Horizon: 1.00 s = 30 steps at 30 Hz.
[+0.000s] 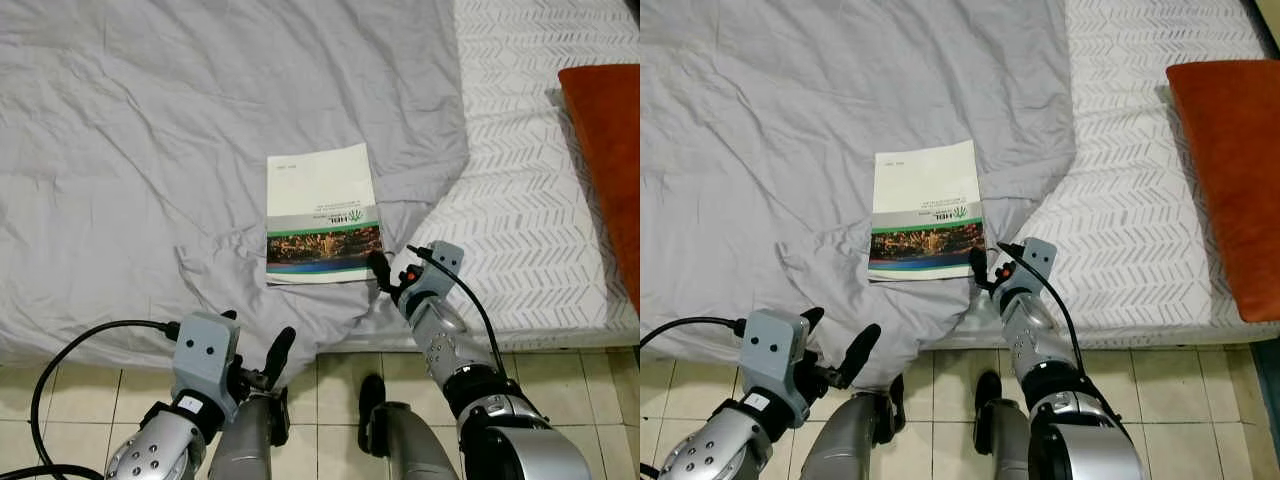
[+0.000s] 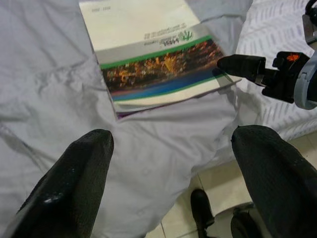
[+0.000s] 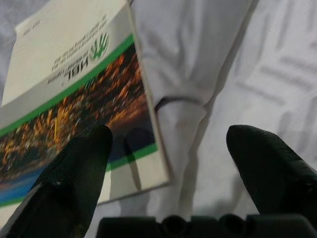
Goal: Clean up the room
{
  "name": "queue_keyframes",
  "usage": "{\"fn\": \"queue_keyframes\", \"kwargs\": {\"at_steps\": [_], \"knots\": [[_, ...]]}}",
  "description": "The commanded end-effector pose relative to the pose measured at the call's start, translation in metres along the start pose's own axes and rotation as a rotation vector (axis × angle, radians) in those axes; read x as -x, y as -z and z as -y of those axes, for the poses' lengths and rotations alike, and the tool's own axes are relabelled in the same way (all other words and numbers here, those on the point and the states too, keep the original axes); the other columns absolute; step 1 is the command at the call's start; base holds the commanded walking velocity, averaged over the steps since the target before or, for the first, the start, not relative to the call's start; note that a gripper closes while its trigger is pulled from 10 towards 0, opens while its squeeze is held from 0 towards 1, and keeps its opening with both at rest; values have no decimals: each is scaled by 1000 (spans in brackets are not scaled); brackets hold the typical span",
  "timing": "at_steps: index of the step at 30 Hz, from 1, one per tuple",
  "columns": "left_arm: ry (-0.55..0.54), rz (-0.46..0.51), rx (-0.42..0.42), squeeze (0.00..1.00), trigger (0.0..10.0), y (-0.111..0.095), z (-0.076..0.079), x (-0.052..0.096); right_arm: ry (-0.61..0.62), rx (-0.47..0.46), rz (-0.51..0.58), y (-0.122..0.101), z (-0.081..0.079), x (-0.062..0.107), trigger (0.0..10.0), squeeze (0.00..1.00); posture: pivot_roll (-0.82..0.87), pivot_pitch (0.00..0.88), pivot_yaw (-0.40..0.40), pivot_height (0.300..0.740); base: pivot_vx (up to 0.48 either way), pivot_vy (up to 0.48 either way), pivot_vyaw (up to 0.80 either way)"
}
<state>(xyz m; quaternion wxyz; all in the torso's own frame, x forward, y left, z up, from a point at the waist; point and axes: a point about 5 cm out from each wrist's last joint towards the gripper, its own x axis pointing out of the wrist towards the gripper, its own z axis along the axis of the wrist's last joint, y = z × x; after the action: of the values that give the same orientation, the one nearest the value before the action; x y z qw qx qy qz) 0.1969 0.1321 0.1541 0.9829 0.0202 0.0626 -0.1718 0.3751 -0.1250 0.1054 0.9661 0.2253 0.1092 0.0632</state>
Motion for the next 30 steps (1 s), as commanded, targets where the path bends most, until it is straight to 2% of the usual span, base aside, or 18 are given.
{"fn": "queue_keyframes", "kwargs": {"at_steps": [1,14,15,16,17,18,30], "knots": [[6,-7,-2,0,10000,-2,4,8,-1,-23,-57,15,4,3,10000,0,207,736,10,740,0,0,0],[0,-17,0,0,10000,-1,8,9,-30,-43,-44,14,-5,-1,10000,0,201,724,-4,740,0,0,0],[0,-17,0,0,10000,-1,9,9,-30,-45,-43,14,-5,-1,9294,0,202,720,-5,740,0,0,0],[0,-16,1,0,10000,-1,9,8,-31,-49,-42,13,-6,-1,3725,0,200,717,-8,740,0,0,0],[0,-15,1,0,10000,-1,9,8,-33,-53,-40,13,-7,-1,275,0,200,717,-8,740,0,0,0],[-1,-15,0,0,10000,-1,9,8,-36,-54,-41,12,-8,-1,0,0,195,716,-10,740,0,0,0],[-10,-9,4,0,10000,0,9,4,-44,-75,-58,22,-8,2,0,0,181,701,-27,740,0,0,0]]}}
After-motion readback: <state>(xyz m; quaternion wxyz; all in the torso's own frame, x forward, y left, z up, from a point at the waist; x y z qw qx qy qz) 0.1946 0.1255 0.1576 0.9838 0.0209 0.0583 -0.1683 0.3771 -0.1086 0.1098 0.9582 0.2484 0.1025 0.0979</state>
